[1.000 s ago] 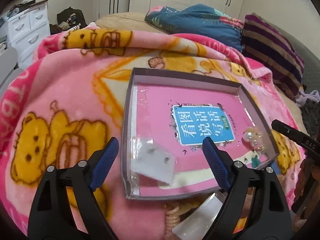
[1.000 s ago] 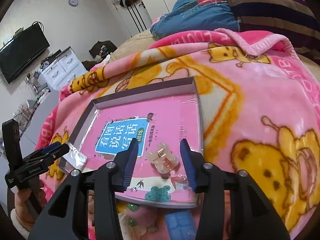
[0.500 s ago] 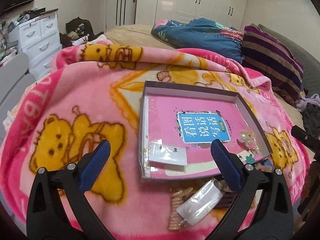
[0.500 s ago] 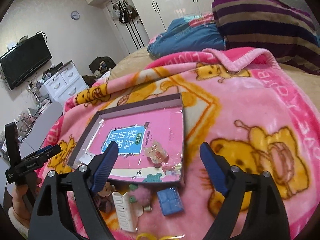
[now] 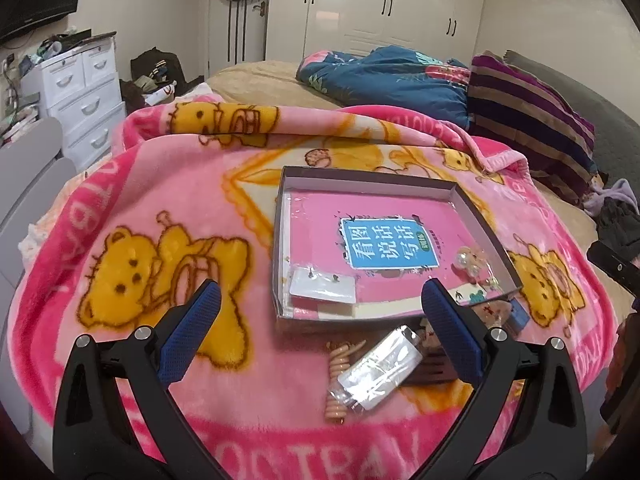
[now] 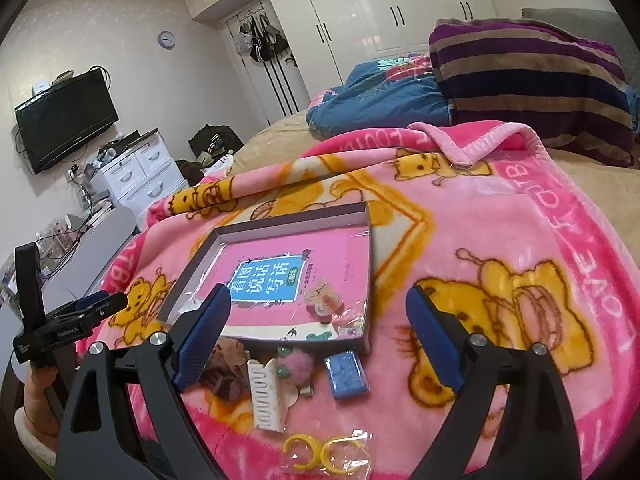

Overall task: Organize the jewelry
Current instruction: 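Withdraw both open tools from the box toward the remaining items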

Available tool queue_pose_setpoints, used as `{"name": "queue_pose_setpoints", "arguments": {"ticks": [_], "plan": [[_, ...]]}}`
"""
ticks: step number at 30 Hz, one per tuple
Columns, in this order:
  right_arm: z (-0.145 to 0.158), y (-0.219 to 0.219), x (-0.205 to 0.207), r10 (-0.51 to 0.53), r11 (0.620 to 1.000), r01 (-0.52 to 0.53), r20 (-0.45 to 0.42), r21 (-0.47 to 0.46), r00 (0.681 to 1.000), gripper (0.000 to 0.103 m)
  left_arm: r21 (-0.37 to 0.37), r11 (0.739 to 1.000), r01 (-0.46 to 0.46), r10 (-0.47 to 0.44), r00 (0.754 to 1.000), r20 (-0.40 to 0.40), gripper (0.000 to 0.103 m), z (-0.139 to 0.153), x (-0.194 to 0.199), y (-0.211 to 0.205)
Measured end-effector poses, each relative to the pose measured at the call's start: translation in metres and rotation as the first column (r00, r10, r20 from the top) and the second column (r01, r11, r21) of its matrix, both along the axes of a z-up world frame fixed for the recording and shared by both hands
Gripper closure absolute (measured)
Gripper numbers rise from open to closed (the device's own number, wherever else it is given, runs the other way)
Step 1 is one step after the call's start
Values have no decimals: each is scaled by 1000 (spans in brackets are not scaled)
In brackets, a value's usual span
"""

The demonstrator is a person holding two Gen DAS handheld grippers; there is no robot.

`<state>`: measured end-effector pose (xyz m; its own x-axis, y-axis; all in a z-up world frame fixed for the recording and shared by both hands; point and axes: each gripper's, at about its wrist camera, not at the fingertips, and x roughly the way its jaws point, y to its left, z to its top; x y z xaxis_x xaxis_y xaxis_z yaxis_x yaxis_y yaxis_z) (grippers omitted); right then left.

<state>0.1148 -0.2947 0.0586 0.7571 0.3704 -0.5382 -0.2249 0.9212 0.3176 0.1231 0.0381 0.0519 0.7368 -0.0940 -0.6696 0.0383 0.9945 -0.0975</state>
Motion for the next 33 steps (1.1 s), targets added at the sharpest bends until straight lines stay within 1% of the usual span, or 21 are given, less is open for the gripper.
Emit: {"name": "queue_pose_setpoints", "arguments": {"ticks": [10,15,18,24,27,33], "plan": [[2,9,-19,43,999,-43,-6,-12,999,13,22,1000,11,-11,1000,-22,9,-5,-17,-5],[-1,18,-27,75,997,-76,-15,-31,997,13,49,998,32,-29,998,-54,9,-15,-24,-10],[-5,24,-31,92,995,-93,-27,-48,995,13,77,996,45,-39,997,-73,9,-22,-28,-15],[-16,29,-37,114,991,-117,-55,-61,992,13,102,991,86,-73,990,-119,9,-42,-37,-24],[-21,31,-38,123,990,-128,-72,-64,990,13,97,989,108,-95,986,-135,9,-47,-39,-27],[-32,38,-41,148,985,-156,-98,-78,984,13,112,985,129,-112,983,-147,9,-53,-41,-32]]}}
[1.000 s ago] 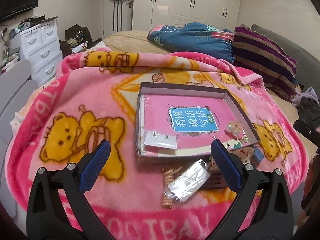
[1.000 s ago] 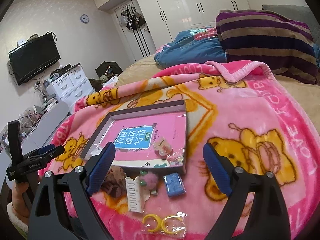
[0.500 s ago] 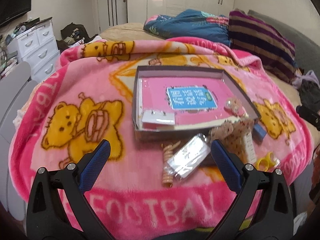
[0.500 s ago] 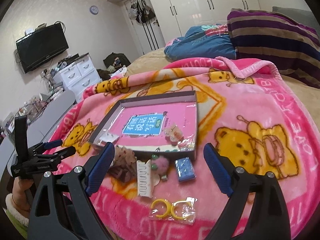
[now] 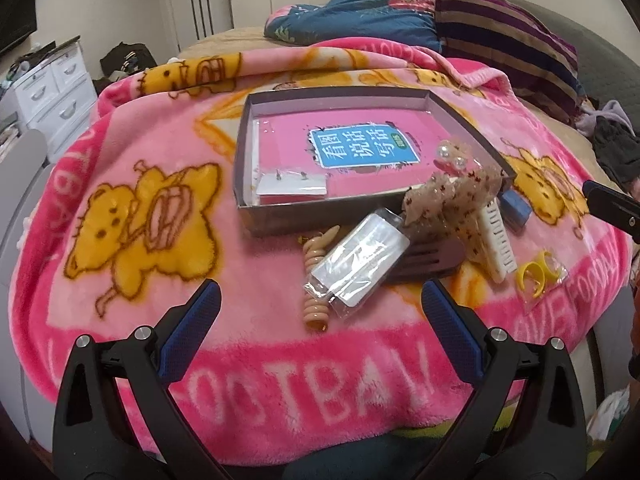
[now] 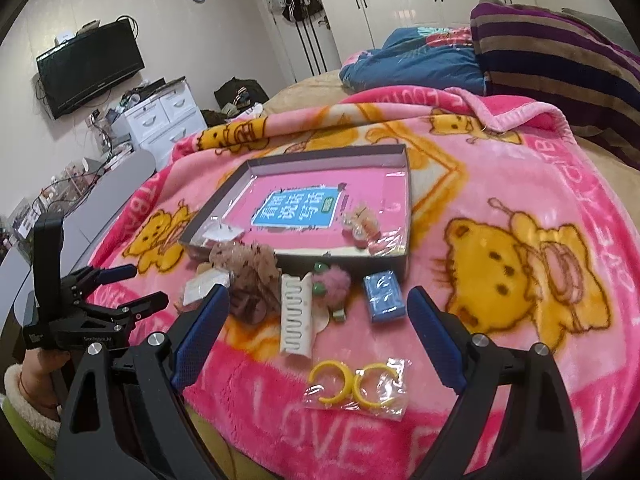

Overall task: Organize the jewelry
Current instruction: 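Withdraw both open tools from the box toward the remaining items, then grasp the wrapped white packet with the left tool while the right grasps the comb clip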

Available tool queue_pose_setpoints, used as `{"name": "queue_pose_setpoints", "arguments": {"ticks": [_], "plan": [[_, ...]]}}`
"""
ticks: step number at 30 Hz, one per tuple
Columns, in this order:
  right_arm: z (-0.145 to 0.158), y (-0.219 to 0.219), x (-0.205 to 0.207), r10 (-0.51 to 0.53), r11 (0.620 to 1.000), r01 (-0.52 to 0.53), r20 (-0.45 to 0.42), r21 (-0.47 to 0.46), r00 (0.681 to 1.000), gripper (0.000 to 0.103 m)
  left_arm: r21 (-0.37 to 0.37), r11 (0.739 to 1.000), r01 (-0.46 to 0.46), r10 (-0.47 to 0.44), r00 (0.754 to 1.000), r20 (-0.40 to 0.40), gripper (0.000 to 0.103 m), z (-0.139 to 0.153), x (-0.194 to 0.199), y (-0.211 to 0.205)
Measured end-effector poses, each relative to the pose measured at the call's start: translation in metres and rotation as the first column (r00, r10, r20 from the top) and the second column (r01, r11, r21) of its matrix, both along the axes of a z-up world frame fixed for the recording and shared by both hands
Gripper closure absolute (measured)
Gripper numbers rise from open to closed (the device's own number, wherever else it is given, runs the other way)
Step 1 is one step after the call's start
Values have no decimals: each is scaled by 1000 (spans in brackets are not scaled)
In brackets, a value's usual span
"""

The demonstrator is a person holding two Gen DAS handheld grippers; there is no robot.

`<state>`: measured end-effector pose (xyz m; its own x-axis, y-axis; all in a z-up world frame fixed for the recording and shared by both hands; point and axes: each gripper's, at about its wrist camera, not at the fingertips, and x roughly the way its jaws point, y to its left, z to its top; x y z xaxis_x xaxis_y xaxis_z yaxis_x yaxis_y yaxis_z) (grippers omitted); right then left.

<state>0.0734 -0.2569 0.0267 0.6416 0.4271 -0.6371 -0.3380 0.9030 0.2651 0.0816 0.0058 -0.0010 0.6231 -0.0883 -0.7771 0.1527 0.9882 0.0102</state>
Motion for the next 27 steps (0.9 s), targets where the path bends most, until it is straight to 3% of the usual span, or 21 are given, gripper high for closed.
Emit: {"name": "queue_pose_setpoints", "arguments": {"ticks": [11,16,23,27], "plan": [[-24,7,0,42,999,-43,-63,-22,997,13,22,997,76,-76,997,-15,9,-11,-1,-18],[-34,14,4,63,998,-65,-95,-17,993,20,35,996,78,-77,997,-11,12,-15,6,-20],[-42,19,7,78,997,-79,-122,-5,989,25,56,991,120,-118,992,-36,33,-21,23,-23],[-47,22,11,80,997,-83,-135,-11,988,29,87,983,160,-156,986,-50,39,-25,29,-28]]}}
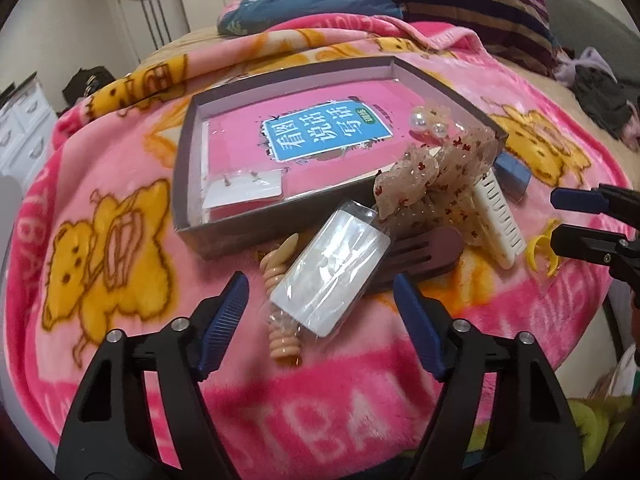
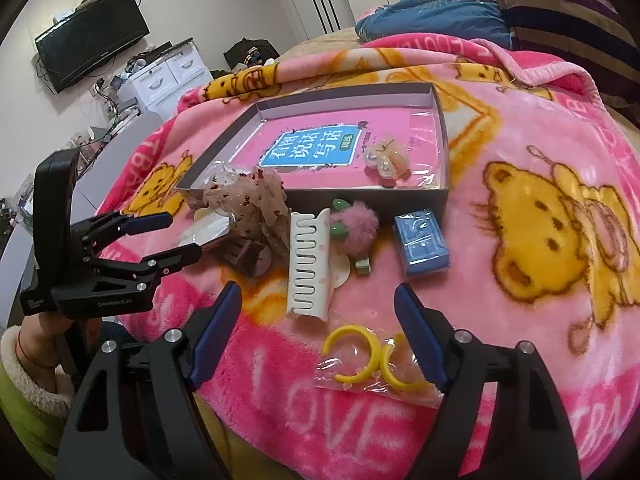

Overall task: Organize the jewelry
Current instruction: 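Grasp the wrapped white packet with the left tool while the right grasps the comb clip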

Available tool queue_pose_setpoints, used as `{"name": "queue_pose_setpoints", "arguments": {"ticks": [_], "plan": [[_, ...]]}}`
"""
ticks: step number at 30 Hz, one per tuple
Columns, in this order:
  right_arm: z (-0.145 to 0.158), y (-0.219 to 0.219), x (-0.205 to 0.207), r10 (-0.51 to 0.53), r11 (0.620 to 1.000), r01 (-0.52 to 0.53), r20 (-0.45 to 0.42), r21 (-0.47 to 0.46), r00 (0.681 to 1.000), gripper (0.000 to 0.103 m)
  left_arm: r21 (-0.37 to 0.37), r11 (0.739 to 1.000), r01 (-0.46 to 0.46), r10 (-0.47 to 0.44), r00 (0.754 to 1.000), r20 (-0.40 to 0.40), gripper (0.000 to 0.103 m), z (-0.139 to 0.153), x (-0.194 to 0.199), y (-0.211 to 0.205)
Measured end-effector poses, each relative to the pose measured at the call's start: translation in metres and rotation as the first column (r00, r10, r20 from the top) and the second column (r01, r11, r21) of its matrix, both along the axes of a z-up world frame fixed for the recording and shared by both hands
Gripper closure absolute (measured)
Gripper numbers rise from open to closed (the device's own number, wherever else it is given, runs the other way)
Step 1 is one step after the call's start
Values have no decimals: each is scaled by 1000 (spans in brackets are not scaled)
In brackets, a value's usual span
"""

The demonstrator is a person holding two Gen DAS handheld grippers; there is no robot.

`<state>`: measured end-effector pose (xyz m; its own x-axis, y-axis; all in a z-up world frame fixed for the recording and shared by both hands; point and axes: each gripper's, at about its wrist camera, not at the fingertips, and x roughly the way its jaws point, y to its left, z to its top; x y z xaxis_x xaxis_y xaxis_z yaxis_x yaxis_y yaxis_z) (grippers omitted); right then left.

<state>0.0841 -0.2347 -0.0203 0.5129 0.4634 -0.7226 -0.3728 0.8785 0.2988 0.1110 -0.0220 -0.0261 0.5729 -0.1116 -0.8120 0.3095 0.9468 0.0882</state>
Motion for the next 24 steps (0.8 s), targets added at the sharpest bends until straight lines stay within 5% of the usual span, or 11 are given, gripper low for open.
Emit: {"name": "queue_pose_setpoints", "arguments": {"ticks": [8,14,18,24], "plan": [[-12,15,13,11,1000,-11,-32,-8,999,46,42,999,31,-29,999,-45,40,-16,18,-4],[-21,29,23,23,999,-24,-46,-31,999,58,4,1000,28,-28,998,-50,41,-19,21,1],[-27,30,27,17,999,-19,-53,-35,998,76,-25,1000,18,-19,998,-53,46,-20,20,7],[-24,16,26,13,1000,-13,-42,-11,999,77,-41,999,5,-7,999,-47,54,-19,16,13]]}}
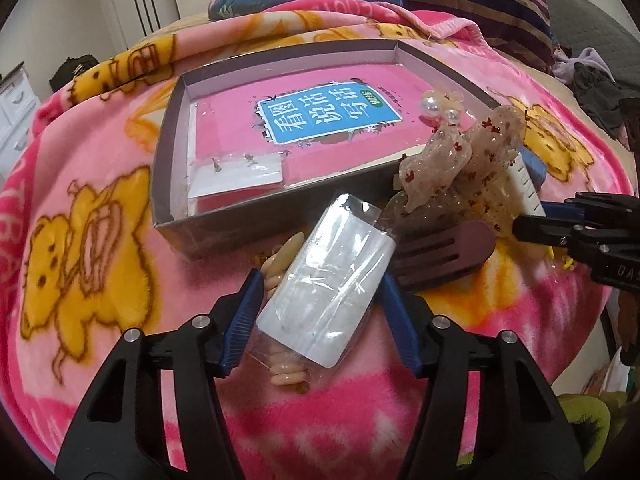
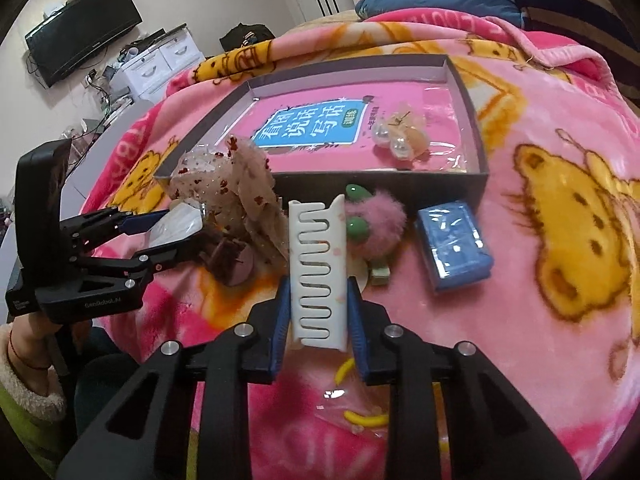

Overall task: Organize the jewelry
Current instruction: 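Grasp the wrapped white packet with the left tool while the right grasps the comb clip, then release the packet in the box with the left tool while the right carries the comb clip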

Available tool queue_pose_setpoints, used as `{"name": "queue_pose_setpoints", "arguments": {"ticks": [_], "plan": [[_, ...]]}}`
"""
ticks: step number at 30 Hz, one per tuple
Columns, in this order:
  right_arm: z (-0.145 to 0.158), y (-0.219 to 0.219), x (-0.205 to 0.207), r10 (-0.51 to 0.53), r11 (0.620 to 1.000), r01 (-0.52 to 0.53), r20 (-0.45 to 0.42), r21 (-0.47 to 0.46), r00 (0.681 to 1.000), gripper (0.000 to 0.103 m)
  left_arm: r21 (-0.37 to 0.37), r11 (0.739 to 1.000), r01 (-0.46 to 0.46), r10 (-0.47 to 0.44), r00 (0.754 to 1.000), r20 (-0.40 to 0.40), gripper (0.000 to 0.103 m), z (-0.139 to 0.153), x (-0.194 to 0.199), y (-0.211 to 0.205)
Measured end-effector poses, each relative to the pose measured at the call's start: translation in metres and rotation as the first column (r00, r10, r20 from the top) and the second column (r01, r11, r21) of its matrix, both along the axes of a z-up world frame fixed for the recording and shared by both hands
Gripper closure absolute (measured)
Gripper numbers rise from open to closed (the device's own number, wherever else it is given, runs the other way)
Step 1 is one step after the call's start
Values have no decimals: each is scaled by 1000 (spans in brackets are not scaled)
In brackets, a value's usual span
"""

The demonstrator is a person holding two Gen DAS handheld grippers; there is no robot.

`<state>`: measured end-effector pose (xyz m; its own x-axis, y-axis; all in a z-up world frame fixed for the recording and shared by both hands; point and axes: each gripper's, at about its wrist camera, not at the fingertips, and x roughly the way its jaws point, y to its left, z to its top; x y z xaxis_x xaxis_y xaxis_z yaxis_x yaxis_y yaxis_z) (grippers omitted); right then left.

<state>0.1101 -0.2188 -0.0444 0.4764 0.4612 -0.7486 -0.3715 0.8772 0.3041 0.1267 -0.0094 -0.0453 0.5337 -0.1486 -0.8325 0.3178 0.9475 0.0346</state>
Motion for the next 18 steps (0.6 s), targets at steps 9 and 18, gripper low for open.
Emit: {"name": "queue_pose_setpoints", "arguments": {"ticks": [9,18], "plan": [[5,-24,-7,-33,999,33,4,35,999,77,-57,997,-45,45,999,2,66,5,-7,16],[13,-46,-18,-77,994,76,16,79,997,77,-109,992,-67,69,998,8,73,10,-18,27]]}}
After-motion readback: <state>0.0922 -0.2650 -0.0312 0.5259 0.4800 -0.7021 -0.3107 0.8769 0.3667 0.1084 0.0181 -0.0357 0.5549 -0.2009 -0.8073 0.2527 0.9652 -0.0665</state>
